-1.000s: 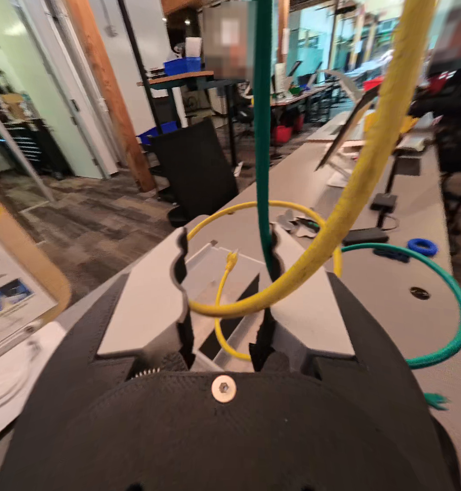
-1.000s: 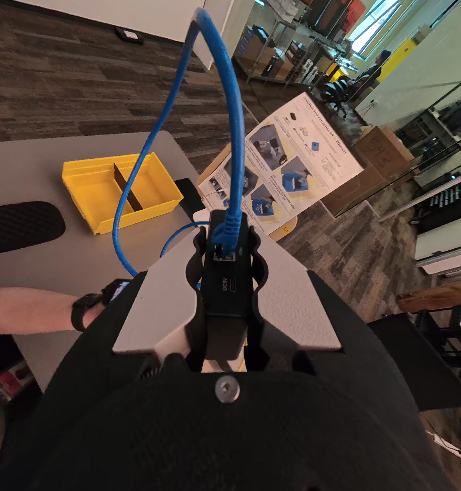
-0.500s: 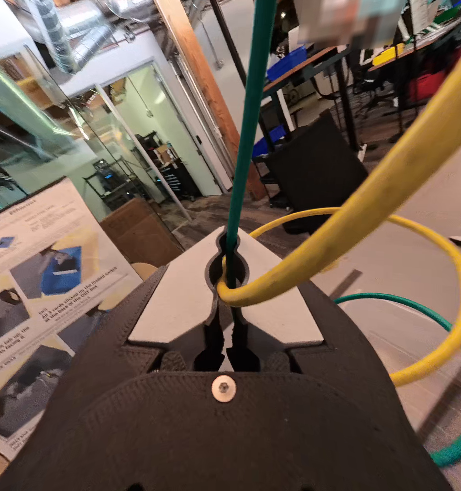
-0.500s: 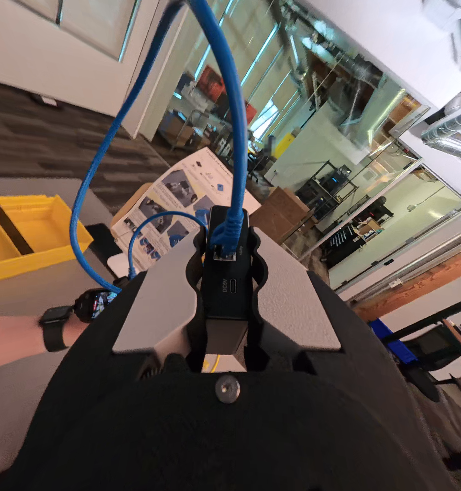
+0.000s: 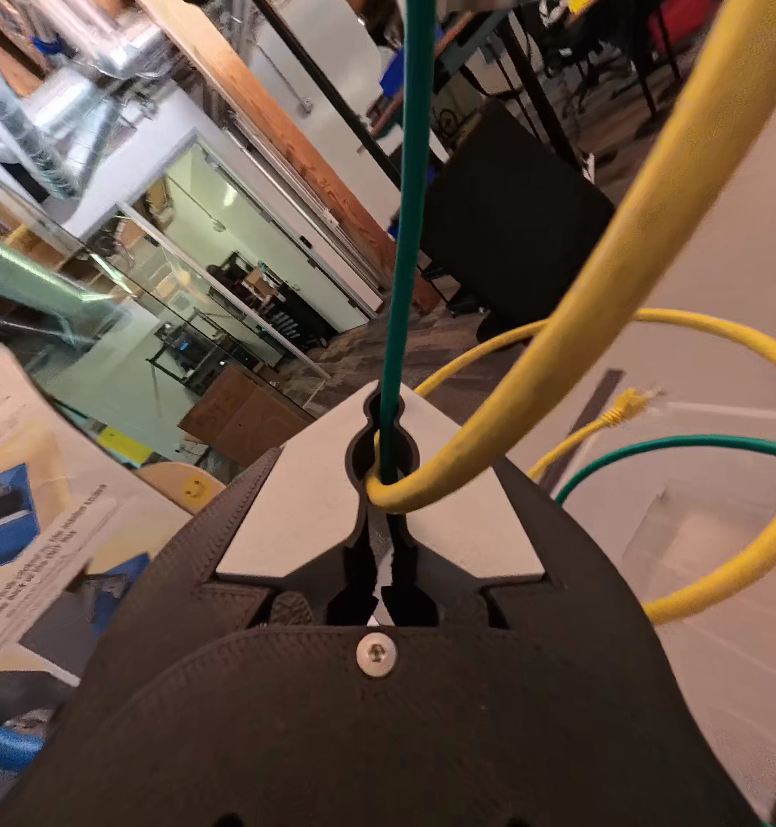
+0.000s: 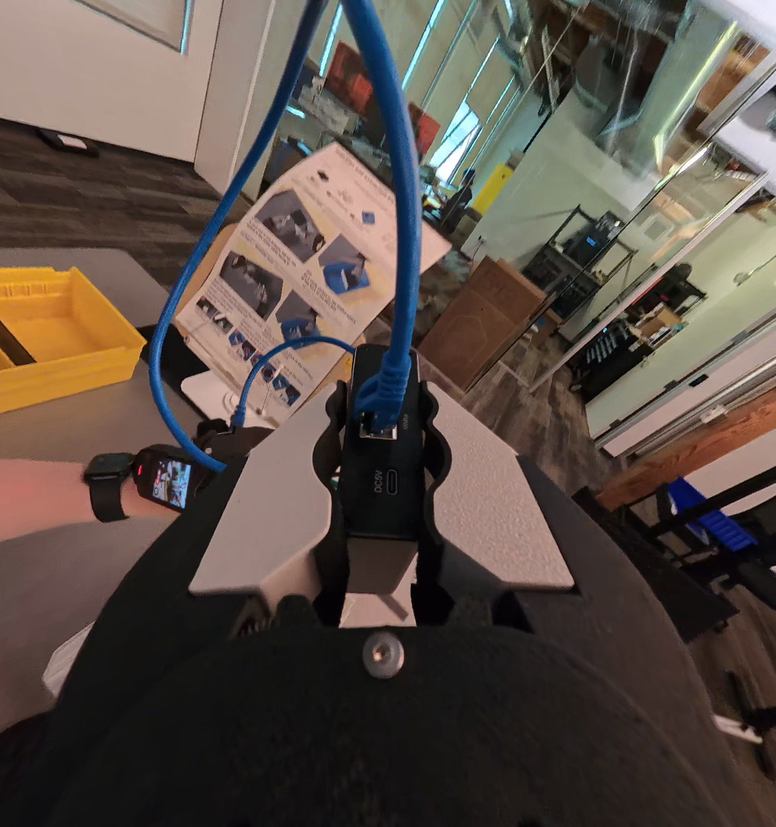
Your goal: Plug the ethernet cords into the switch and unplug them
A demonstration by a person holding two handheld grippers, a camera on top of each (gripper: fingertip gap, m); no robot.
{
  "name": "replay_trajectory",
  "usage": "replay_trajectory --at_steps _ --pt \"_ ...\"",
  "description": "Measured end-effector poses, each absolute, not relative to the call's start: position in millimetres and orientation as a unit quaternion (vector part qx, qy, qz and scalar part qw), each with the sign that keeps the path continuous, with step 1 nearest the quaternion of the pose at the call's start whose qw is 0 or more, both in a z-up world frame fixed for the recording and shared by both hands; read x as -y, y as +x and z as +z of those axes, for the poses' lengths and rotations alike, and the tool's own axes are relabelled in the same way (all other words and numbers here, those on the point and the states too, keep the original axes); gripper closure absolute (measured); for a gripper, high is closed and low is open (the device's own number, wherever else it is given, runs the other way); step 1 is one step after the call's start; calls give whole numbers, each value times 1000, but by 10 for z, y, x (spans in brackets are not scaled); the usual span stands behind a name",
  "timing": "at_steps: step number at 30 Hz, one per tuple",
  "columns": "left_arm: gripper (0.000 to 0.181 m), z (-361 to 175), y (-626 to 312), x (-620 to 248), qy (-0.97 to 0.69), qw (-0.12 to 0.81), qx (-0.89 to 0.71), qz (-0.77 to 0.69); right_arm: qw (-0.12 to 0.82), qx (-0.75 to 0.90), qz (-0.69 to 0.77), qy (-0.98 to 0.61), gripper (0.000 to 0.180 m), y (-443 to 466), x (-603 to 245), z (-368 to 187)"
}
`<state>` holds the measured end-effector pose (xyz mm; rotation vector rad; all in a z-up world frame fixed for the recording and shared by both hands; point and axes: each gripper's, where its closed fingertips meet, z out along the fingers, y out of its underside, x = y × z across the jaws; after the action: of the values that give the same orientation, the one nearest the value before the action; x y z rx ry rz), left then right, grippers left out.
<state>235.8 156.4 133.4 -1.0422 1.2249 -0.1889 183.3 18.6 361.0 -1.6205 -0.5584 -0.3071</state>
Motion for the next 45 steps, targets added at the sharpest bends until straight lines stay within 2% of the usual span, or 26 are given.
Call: replay_trajectory --at_steps 5,8,11,16,21,23,24,25,26,31,35,37,40,42,45 --pt "181 525 2347 -1532 -494 617 -608 -71 590 213 -131 -768 149 2091 -339 2927" --pt "181 -90 2341 -1375 -510 520 -678 -102 555 200 -123 -798 149 2242 -443 2497" --pt "167 -440 2257 -1322 -513 486 -702 -90 524 192 -105 -823 148 2357 -559 2063" --pt "120 -495 2190 -1108 -500 492 -699 -139 485 205 -61 -848 149 2503 -779 1421" --pt "106 -250 2010 -871 -477 516 -683 -199 461 220 -20 -859 149 2583 -864 914" --pt "109 -255 1901 -824 -470 515 -691 -190 449 213 -32 -867 149 2694 -888 740" --pt "117 -308 1842 -803 -465 506 -704 -177 448 208 -30 -869 149 2735 -900 676" --pt "135 -431 1766 -757 -459 476 -732 -163 445 194 -26 -874 149 2786 -911 619" --pt "139 -536 1695 -748 -459 449 -753 -144 443 180 -27 -878 150 2854 -923 570" --pt "138 -463 1531 -900 -440 440 -779 -80 462 147 -17 -875 149 2994 -971 512" --pt "145 -411 1284 -994 -347 422 -838 25 467 100 -35 -878 149 3164 -1001 489" --pt "145 -316 1271 -1009 -320 442 -837 44 457 77 -42 -885 149 3268 -1004 429" --pt "139 -75 1347 -746 -350 460 -812 -78 467 47 -28 -882 149 3322 -1048 382" --pt "146 172 1333 -538 -365 468 -785 -181 474 42 -31 -879 148 3332 -1080 359" --pt "147 446 1186 -524 -399 486 -739 -242 487 105 -33 -867 148 3179 -1122 347"
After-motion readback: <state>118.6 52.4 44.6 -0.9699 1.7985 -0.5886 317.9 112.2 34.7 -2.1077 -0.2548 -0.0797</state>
